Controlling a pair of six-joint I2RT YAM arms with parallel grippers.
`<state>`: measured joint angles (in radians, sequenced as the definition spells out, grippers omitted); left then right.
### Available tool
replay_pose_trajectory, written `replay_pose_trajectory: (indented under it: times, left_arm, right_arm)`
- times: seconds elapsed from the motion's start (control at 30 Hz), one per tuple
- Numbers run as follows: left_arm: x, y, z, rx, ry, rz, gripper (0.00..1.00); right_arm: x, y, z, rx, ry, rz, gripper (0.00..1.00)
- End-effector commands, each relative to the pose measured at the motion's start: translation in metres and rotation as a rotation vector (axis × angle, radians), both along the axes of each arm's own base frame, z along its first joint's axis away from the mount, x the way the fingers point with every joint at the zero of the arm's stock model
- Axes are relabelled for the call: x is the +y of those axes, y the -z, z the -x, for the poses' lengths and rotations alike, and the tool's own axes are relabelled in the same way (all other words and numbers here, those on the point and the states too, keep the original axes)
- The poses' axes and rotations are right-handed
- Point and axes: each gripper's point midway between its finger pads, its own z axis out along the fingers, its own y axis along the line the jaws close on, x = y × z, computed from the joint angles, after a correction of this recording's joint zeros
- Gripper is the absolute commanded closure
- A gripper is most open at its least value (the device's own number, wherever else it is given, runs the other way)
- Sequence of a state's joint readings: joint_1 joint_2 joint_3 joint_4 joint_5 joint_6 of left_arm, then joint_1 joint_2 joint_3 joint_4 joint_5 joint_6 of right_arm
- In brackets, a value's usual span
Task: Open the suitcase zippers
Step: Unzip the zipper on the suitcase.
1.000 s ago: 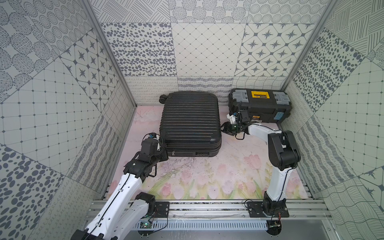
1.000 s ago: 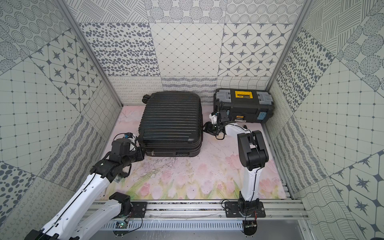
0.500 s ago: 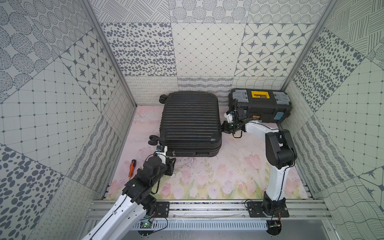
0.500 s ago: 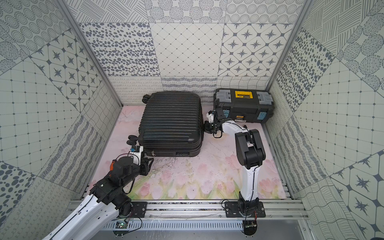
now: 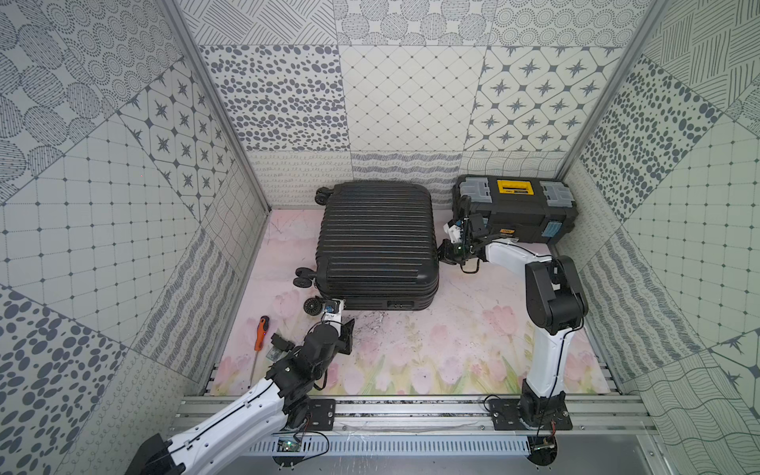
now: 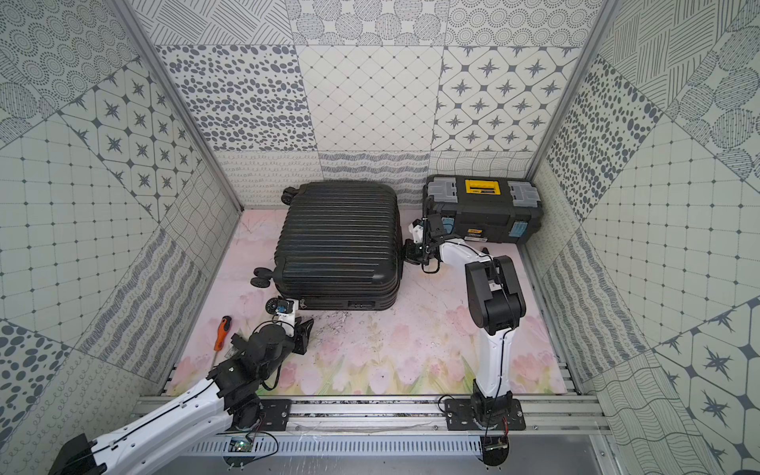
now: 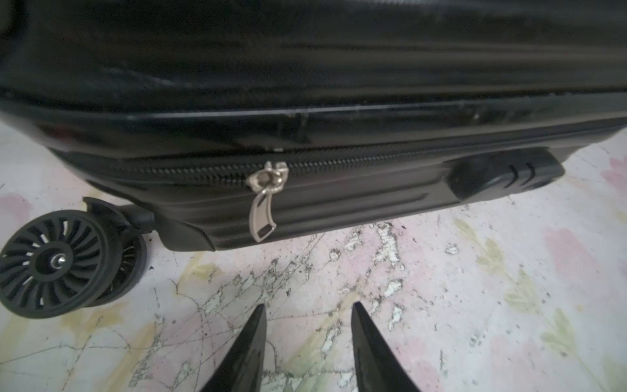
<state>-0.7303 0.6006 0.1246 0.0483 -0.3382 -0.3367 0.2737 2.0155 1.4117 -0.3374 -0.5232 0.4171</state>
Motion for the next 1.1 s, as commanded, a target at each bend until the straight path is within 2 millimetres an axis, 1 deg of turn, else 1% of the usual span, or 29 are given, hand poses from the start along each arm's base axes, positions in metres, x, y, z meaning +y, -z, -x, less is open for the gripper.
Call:
replay_pose_trajectory:
  times: [0.0,0.23,0.3,0.4,0.5,0.57,0.6,0.67,0.8,0.87,0.93,1.07]
  left_arm:
    - [-0.001,-0.052,-0.032,-0.257,-0.105,0.074,0.62]
    - [0.003,-0.06,-0.041,-0.344,-0.131,0.048,0.63]
    - [0.001,-0.059,-0.043,-0.346,-0.119,0.048,0.64]
    - [0.0,-0.056,-0.049,-0.342,-0.116,0.063,0.68]
    - [0.004,-0.057,-0.056,-0.347,-0.131,0.095,0.74]
    - [0.001,-0.059,-0.062,-0.343,-0.118,0.099,0.81]
    - [-0.001,-0.058,-0.064,-0.341,-0.112,0.095,0.86]
    - [-0.006,-0.059,-0.066,-0.356,-0.086,0.093,1.0]
    - [-0.014,-0.059,-0.064,-0.36,-0.039,0.102,1.0]
    - [-0.017,-0.058,-0.061,-0.351,-0.021,0.099,1.0]
    - [-0.024,-0.057,-0.055,-0.348,0.011,0.084,1.0]
    - [-0.04,-0.057,-0.042,-0.353,0.076,0.065,1.0]
  right_arm:
    - [0.003,0.045,0.015,0.079,-0.029,0.049,0.89]
    - [0.007,0.051,0.02,0.09,-0.043,0.043,0.9]
    - [0.008,0.053,0.021,0.095,-0.045,0.041,0.9]
    - [0.009,0.056,0.023,0.099,-0.048,0.037,0.91]
    - [0.01,0.057,0.025,0.1,-0.052,0.035,0.94]
    - [0.011,0.059,0.029,0.107,-0.057,0.033,0.94]
    - [0.012,0.06,0.03,0.108,-0.059,0.032,0.95]
    - [0.012,0.063,0.034,0.111,-0.061,0.034,0.95]
    - [0.012,0.069,0.043,0.119,-0.058,0.042,0.95]
    - [0.01,0.073,0.046,0.123,-0.045,0.044,0.97]
    - [0.007,0.077,0.048,0.132,-0.012,0.044,1.0]
    - [0.006,0.083,0.052,0.145,0.045,0.016,1.0]
